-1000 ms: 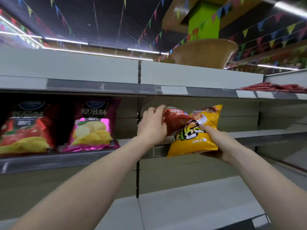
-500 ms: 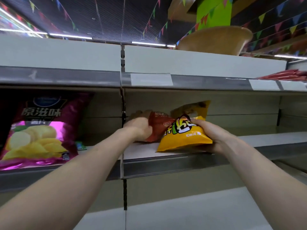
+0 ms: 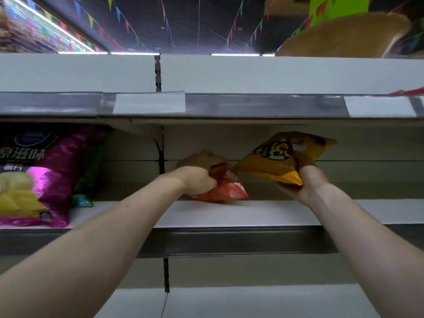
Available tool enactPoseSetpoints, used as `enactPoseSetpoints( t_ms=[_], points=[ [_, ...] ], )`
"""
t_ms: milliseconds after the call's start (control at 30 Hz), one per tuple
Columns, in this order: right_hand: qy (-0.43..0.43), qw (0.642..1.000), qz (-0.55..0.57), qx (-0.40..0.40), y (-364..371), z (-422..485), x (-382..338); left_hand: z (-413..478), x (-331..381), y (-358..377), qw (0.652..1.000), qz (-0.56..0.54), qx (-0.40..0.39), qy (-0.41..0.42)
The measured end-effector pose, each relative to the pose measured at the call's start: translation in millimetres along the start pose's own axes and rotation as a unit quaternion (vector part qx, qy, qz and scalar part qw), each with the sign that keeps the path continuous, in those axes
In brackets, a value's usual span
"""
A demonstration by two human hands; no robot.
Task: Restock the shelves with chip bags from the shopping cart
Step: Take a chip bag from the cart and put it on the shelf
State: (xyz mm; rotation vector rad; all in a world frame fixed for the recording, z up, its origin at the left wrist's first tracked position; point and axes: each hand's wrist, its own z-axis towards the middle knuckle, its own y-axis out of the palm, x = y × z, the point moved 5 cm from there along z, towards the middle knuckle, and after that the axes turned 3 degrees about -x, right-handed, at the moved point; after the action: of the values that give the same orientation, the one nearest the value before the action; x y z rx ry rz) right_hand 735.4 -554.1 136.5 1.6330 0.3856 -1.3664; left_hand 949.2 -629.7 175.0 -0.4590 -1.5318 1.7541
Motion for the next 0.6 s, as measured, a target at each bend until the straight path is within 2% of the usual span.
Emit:
enactPoseSetpoints(
  t_ms=[33,100,167,233,333,367,433,533,567,600],
  points=[
    [0.006,1.0,0.003,-0.006,0,-1,0,-2,-5,4,0.999,-0.021,-0.031,-0.017],
    [0.032,0.999,-0.007,-0.021,1,-3,1,-9,-14,5,0.982,-0.146,-0.082,-0.093],
    [0.065,0.997,-0.04,-0.024,0,-4,2,-10,-29,-3,0.957,-0.244,-0.052,-0.149],
    [0.098,0.992,-0.08,-0.024,-3,-4,2,-6,-48,-7,0.952,-0.257,0.006,-0.166],
    [0.111,0.977,-0.182,-0.014,-9,-3,-1,-9,-69,13,0.917,-0.33,-0.047,-0.219],
    [0.102,0.962,-0.254,-0.003,-12,0,-3,-8,-75,18,0.906,-0.351,-0.062,-0.23],
    [0.068,0.91,-0.408,0.031,-15,4,-7,-7,-82,23,0.894,-0.378,-0.07,-0.231],
    [-0.022,0.797,-0.601,0.066,0,7,-16,-6,-85,23,0.864,-0.455,-0.047,-0.209],
    [-0.062,0.754,-0.649,0.082,11,6,-19,-6,-87,23,0.854,-0.479,-0.042,-0.201],
    [-0.11,0.728,-0.67,0.099,22,4,-21,-6,-88,23,0.844,-0.499,-0.04,-0.194]
  ],
)
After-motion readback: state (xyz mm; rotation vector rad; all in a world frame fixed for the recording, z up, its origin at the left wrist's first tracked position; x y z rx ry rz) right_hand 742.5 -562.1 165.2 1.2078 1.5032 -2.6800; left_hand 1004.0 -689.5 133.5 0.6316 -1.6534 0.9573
